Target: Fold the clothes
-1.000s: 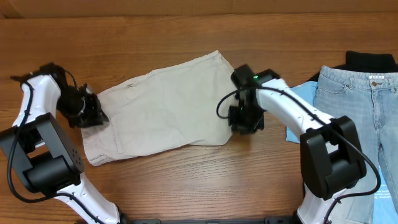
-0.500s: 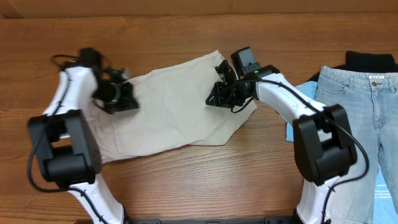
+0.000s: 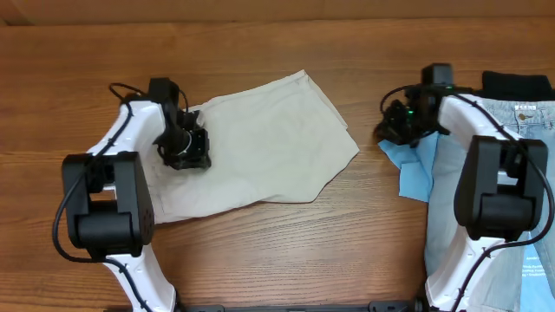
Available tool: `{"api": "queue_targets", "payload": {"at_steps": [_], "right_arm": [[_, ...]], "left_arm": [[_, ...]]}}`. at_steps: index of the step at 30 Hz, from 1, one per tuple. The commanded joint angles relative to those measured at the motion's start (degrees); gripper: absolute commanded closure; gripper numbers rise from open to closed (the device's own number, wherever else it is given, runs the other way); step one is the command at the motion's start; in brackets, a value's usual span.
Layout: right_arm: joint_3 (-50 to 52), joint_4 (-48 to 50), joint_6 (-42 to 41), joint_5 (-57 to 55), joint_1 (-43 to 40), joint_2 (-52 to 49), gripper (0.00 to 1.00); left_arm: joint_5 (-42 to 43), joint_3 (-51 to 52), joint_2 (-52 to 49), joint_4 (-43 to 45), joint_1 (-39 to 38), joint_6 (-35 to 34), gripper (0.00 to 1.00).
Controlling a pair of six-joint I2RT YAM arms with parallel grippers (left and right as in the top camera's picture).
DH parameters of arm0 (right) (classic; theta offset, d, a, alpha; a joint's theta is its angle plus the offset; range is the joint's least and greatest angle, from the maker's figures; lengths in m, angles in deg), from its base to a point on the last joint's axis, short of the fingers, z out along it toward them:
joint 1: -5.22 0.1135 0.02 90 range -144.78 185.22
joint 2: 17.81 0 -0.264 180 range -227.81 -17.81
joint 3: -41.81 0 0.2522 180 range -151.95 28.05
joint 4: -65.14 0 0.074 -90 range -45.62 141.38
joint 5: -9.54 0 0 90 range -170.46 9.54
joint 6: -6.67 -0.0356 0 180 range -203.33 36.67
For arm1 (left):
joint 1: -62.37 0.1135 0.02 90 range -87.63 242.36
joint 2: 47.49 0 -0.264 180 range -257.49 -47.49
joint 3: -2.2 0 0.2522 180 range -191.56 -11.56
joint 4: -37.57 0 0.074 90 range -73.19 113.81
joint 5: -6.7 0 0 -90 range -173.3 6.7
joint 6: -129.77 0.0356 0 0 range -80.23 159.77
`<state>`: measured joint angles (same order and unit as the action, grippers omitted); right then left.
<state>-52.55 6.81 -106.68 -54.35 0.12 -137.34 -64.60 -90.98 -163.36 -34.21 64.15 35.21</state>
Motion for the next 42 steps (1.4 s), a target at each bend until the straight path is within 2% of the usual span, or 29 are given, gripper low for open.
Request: {"api": "queue_targets", "payload": {"at_steps": [1, 2, 4, 6, 7, 9, 10, 15, 19, 23, 24, 26, 27, 28, 30, 37, 42], "right_arm": [[-3.32, -2.71, 6.23, 6.88, 1.42, 2.73, 0.85], [-3.61, -3.85, 8.41, 8.39, 2.34, 3.74, 0.85], [-3.72, -5.84, 11.30, 10.56, 4.81, 5.70, 0.85], [-3.72, -8.11, 11.50, 10.71, 8.00, 6.86, 0.85], [-3.72, -9.33, 11.50, 10.73, 10.23, 7.04, 0.85], [-3.65, -10.88, 11.50, 10.73, 14.29, 6.95, 0.86], [-3.48, -10.84, 11.52, 10.75, 16.63, 6.71, 0.87], [-2.89, -2.97, 9.35, 12.92, 28.24, 5.20, 0.91], [-2.89, 4.57, -2.16, 4.15, 35.17, 1.62, 0.94], [-2.89, 8.85, -11.85, -2.08, 36.76, -3.50, 0.94], [-2.89, 10.25, -13.29, -2.08, 36.76, -5.20, 0.94], [-2.89, 12.48, -15.19, -1.86, 36.20, -7.98, 0.95], [-2.89, 13.00, -15.72, -1.97, 35.45, -9.05, 0.96], [-2.89, 13.05, -15.72, -2.36, 34.01, -9.75, 0.96], [-2.89, 12.66, -15.74, -3.26, 31.65, -9.84, 0.96], [-3.06, 3.65, -21.20, -7.17, 20.72, -9.70, 0.96], [-3.13, 1.97, -16.28, -4.17, 17.70, -8.92, 0.96]], "left_arm": [[-2.80, -12.17, -0.24, -8.52, 3.61, -0.13, 0.78], [-2.80, -14.88, -0.24, -10.82, 4.33, -0.15, 0.73], [-2.86, -20.11, -0.24, -14.88, 5.90, -0.15, 0.55], [-2.86, -23.12, -0.24, -16.90, 7.37, -0.15, 0.50], [-2.86, -23.67, -0.24, -17.35, 7.98, -0.15, 0.55], [-2.89, -23.71, -0.26, -17.94, 9.33, -0.15, 0.89], [-2.86, -23.71, -0.26, -18.29, 9.99, -0.15, 0.96], [-1.60, -24.06, 0.76, -21.33, 13.16, -0.15, 0.96], [1.31, -24.35, 3.72, -22.82, 15.61, -0.11, 0.96], [0.96, -24.35, 7.37, -22.97, 16.48, 1.64, 0.94], [0.31, -24.35, 8.07, -22.97, 16.48, 1.66, 0.91], [-1.49, -24.35, 9.25, -23.10, 16.48, 1.60, 0.78], [-2.23, -24.35, 9.53, -23.17, 16.48, 1.57, 0.67], [-2.86, -24.35, 9.53, -23.45, 16.48, 1.57, 0.45], [-2.80, -24.13, 9.35, -23.98, 16.48, 1.55, 0.19], [-4.22, -21.81, 9.27, -22.99, 16.48, 1.57, 0.01], [-4.31, -14.53, 9.27, -19.39, 16.57, 1.81, 0.00]]}}
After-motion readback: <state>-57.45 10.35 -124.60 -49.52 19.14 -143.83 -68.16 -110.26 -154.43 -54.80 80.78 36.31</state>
